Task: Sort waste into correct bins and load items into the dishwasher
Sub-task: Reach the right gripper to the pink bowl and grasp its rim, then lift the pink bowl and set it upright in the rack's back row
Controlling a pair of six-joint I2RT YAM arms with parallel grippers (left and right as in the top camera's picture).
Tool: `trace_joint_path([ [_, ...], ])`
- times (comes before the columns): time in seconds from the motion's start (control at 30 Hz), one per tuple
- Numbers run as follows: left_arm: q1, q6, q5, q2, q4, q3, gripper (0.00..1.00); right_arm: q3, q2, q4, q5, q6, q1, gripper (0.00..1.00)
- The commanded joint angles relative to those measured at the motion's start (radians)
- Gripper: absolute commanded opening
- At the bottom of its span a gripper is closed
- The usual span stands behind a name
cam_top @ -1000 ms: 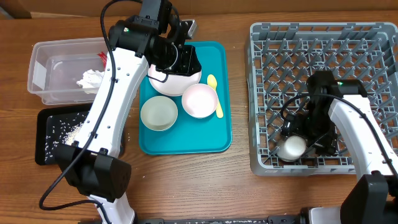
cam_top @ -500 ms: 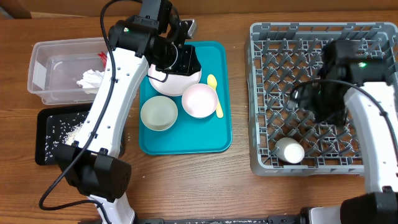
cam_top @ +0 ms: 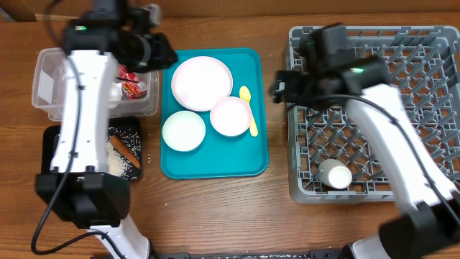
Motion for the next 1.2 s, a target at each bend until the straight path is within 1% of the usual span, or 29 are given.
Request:
trace_joint_path([
  [0.0, 0.081, -0.011, -0.021, -0.010, -0.018, 0.024, 0.53, 0.013, 0.118, 0.044, -0.011, 0.037, 0.058, 0.77],
  [0.03, 0.102, -0.011, -0.030, -0.010, -0.026, 0.024, 0.55, 0.013, 0.148, 0.059, -0.012, 0.037, 0.069, 0.72],
  [0.1, 0.136, -0.011, -0.042, -0.010, -0.040, 0.024, 0.55, 0.013, 0.207, 0.086, -0.011, 0.042, 0.089, 0.66],
  [0.2, 0.169, -0.011, -0.042, -0.010, -0.055, 0.024, 0.56, 0.013, 0.275, 0.114, 0.005, 0.083, 0.102, 0.61],
  [0.3, 0.177, -0.003, -0.047, -0.010, -0.063, 0.024, 0.56, 0.013, 0.333, 0.145, 0.006, 0.086, 0.102, 0.55],
  [0.37, 0.175, -0.003, -0.062, -0.010, -0.065, 0.024, 0.56, 0.013, 0.367, 0.167, -0.001, 0.086, 0.102, 0.48],
  [0.43, 0.172, -0.004, -0.083, -0.010, -0.066, 0.024, 0.59, 0.013, 0.396, 0.185, -0.005, 0.086, 0.102, 0.42],
  [0.5, 0.171, -0.004, -0.098, -0.010, -0.070, 0.024, 0.69, 0.013, 0.418, 0.196, -0.005, 0.086, 0.102, 0.38],
  [0.53, 0.171, -0.004, -0.098, -0.010, -0.071, 0.022, 0.75, 0.013, 0.426, 0.199, -0.005, 0.086, 0.102, 0.36],
  [0.57, 0.171, -0.004, -0.098, -0.010, -0.071, 0.021, 0.90, 0.013, 0.437, 0.200, -0.005, 0.086, 0.102, 0.34],
  [0.6, 0.171, -0.003, -0.098, -0.010, -0.072, 0.021, 1.00, 0.013, 0.441, 0.199, -0.006, 0.086, 0.102, 0.31],
  [0.77, 0.171, -0.003, -0.098, -0.010, -0.071, 0.021, 1.00, 0.013, 0.449, 0.205, -0.012, 0.086, 0.102, 0.23],
  [0.83, 0.171, -0.004, -0.098, -0.010, -0.071, 0.021, 1.00, 0.013, 0.449, 0.207, -0.011, 0.086, 0.102, 0.18],
  [0.87, 0.171, -0.004, -0.098, -0.010, -0.070, 0.021, 1.00, 0.013, 0.449, 0.208, -0.011, 0.085, 0.102, 0.15],
  [0.93, 0.171, -0.003, -0.098, -0.010, -0.070, 0.021, 1.00, 0.013, 0.449, 0.210, -0.012, 0.086, 0.102, 0.05],
  [1.17, 0.171, -0.004, -0.098, -0.010, -0.070, 0.021, 1.00, 0.030, 0.426, 0.200, -0.010, 0.085, 0.099, 0.04],
])
